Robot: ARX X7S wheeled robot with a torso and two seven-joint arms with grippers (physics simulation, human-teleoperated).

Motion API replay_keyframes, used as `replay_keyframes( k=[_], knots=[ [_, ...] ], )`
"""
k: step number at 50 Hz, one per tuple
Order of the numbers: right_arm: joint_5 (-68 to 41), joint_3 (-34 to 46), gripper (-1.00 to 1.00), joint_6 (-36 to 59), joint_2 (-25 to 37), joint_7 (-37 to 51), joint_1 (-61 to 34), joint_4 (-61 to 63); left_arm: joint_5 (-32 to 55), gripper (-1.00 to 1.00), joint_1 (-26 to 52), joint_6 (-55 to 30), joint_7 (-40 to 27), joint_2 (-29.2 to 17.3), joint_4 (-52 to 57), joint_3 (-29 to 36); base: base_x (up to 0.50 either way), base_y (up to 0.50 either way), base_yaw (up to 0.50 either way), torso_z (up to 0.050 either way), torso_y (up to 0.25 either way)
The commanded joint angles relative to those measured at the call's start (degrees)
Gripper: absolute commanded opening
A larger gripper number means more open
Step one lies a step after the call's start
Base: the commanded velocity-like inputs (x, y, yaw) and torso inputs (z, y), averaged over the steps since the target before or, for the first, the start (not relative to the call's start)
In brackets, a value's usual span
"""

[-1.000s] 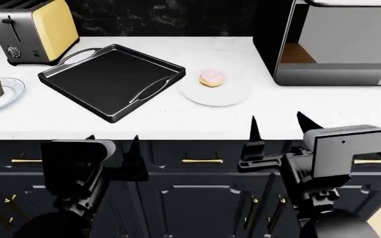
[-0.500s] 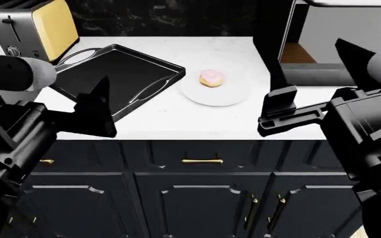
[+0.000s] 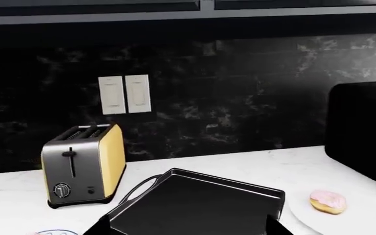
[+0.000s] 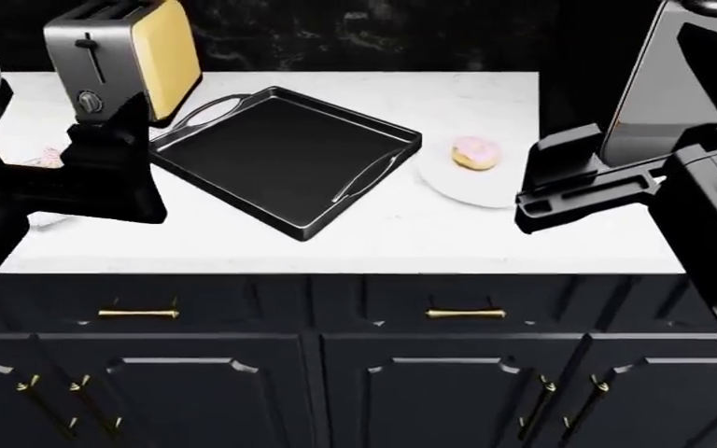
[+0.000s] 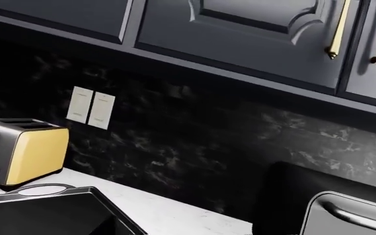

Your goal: Move the dessert items from the plate to the tray.

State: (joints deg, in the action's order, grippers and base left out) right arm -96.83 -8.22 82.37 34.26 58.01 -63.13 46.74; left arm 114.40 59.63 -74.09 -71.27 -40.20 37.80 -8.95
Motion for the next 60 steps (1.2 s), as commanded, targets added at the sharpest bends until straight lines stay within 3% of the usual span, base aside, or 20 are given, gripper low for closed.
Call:
replay_keyframes(
  k=[1,27,60],
  knots=[
    [-0.65,0.22,1.0,-1.3,0.98,-0.22,-0.59,-1.05,1.51,1.0,1.94,1.07,-1.6,-1.75,-1.04,1.62,0.11,0.5,0.0,0.0,0.0],
    [-1.6,0.75,1.0,-4.24,2.59,-0.3,-1.35,-2.2,2.79,1.0,2.55,3.9,-1.91,-3.32,-2.28,2.61,0.16,0.43,0.0,0.0,0.0],
    [-2.44,1.37,1.0,-6.28,5.74,0.74,-1.77,-2.74,3.74,1.0,4.95,6.06,-1.72,-3.99,-2.92,5.44,0.41,0.01,0.0,0.0,0.0]
  ],
)
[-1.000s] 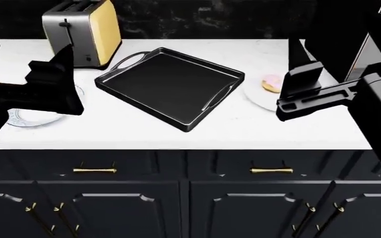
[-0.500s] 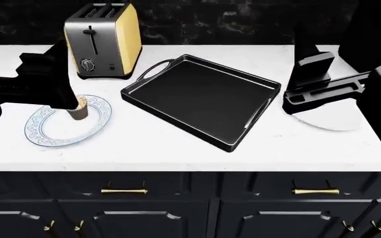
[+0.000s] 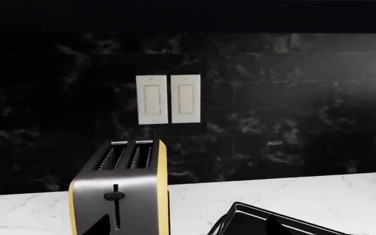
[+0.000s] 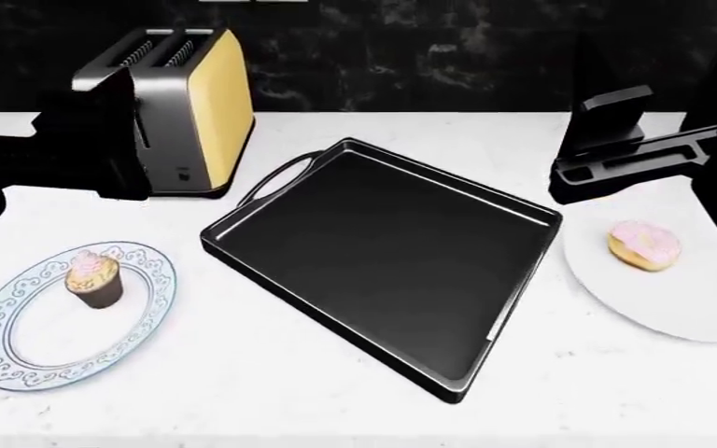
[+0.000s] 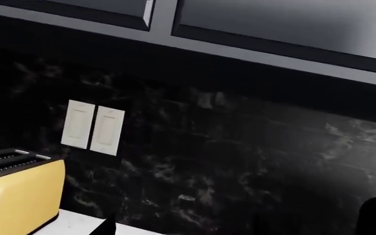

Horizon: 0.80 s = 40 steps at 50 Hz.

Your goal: Move the dessert items from the plate to the tray.

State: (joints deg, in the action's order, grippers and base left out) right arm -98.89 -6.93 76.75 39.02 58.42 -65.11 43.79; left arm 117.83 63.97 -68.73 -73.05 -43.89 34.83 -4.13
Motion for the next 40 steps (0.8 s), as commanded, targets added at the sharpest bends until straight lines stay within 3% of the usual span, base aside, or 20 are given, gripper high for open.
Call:
replay_keyframes(
  k=[1,23,36,40],
  knots=[
    [-0.44,0.09,1.0,-0.72,1.08,0.36,0.26,0.25,0.31,1.0,0.66,0.76,0.06,-0.34,0.09,0.65,0.43,0.0,0.0,0.0,0.0],
    [0.13,0.74,1.0,-1.68,1.92,0.21,0.85,0.59,0.58,1.0,1.47,1.85,-0.11,-1.14,0.4,1.96,0.31,-0.05,0.0,0.0,0.001],
    [0.21,1.76,1.0,-1.8,2.57,0.16,0.96,0.29,0.33,1.0,0.58,2.4,0.25,-1.78,0.73,1.68,0.04,0.0,0.0,0.0,0.0],
    [-6.17,3.93,1.0,-2.92,5.1,3.5,0.22,-4.3,0.54,1.0,0.16,2.68,0.27,-1.92,0.75,1.77,0.0,0.0,0.0,0.0,0.0]
  ],
)
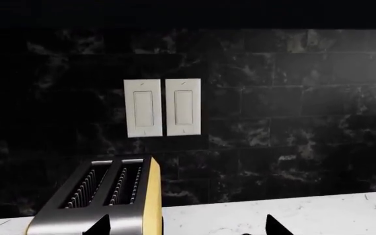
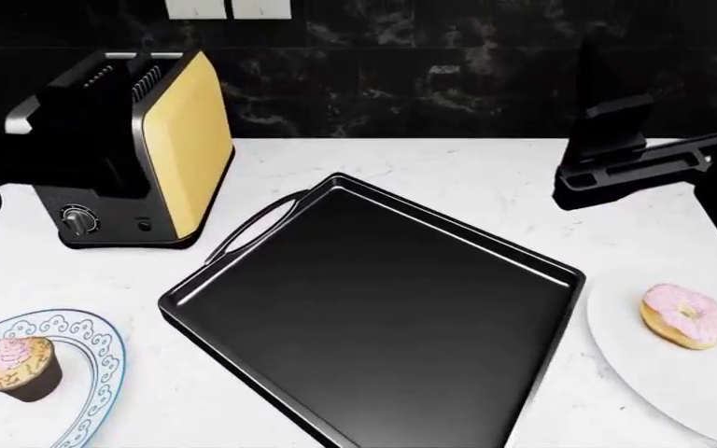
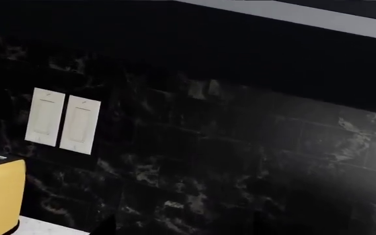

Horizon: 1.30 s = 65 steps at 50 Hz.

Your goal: Move the dessert items from the plate to the tray.

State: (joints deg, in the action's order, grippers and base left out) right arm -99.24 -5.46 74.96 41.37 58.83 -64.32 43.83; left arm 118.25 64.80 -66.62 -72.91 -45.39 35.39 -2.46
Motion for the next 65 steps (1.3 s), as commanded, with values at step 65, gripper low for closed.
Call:
replay_keyframes(
  k=[65],
  knots=[
    [-42.23,86.58,1.0,14.94,28.25,-10.14,-64.48,-52.97,-2.71,1.0,-2.68,1.72,2.28,-0.53,0.86,2.93,0.0,0.0,0.0,0.0,0.0]
  ],
)
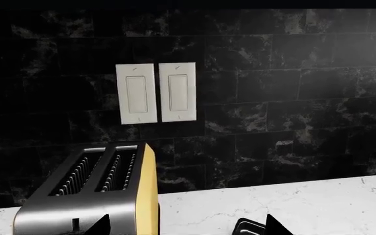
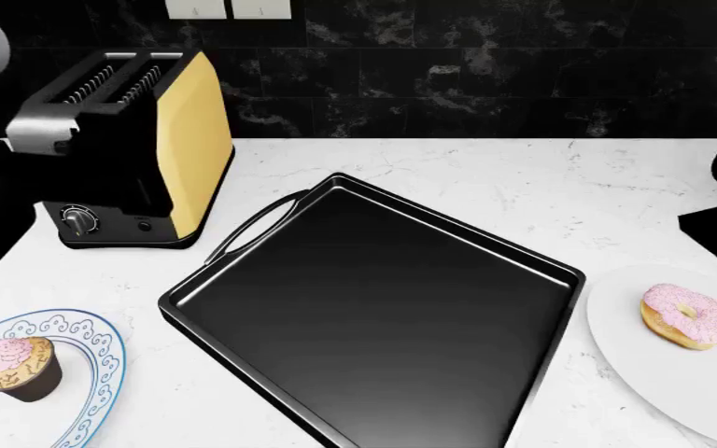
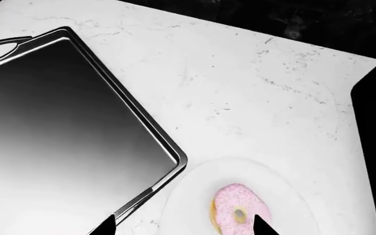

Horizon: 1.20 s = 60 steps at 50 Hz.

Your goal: Move the dessert items from the plate to the tray.

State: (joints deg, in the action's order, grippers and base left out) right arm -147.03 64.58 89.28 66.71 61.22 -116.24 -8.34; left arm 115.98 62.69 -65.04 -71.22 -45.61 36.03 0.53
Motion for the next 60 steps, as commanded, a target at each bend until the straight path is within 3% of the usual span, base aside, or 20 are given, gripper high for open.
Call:
replay_keyframes(
  k=[1,18,28,44,48,60],
  knots=[
    [6.93,17.47,1.0,0.58,3.03,-14.07,-13.47,-1.02,-0.4,1.0,-0.61,0.22,0.51,-0.43,0.23,-0.1,0.0,0.0,0.0,0.0,0.0],
    [20.58,19.8,1.0,-0.71,2.35,-26.0,-13.94,-3.62,-1.28,1.0,-1.42,0.8,1.27,-0.45,0.3,-0.16,0.0,0.0,0.0,0.0,0.0],
    [24.9,19.34,1.0,-2.73,3.35,-28.31,-12.32,-3.61,-1.49,1.0,-1.55,1.06,1.67,-0.68,0.21,-0.09,0.0,0.0,0.0,0.0,0.0],
    [32.38,19.47,1.0,-8.32,3.21,-34.05,-5.86,-3.59,-2.29,1.0,-3.65,1.44,2.37,-1.49,0.85,-0.92,0.0,0.0,0.0,0.0,0.0],
    [38.4,20.31,1.0,-12.91,0.36,-37.86,-1.84,-6.05,-2.83,1.0,-5.58,1.8,2.92,-1.69,1.48,-2.19,0.0,0.0,0.0,0.0,0.0],
    [40.03,20.61,1.0,-16.42,-1.54,-39.05,1.21,-7.19,-3.62,1.0,-6.88,2.19,3.67,-1.65,1.82,-2.71,0.0,0.0,0.0,0.0,0.0]
  ],
)
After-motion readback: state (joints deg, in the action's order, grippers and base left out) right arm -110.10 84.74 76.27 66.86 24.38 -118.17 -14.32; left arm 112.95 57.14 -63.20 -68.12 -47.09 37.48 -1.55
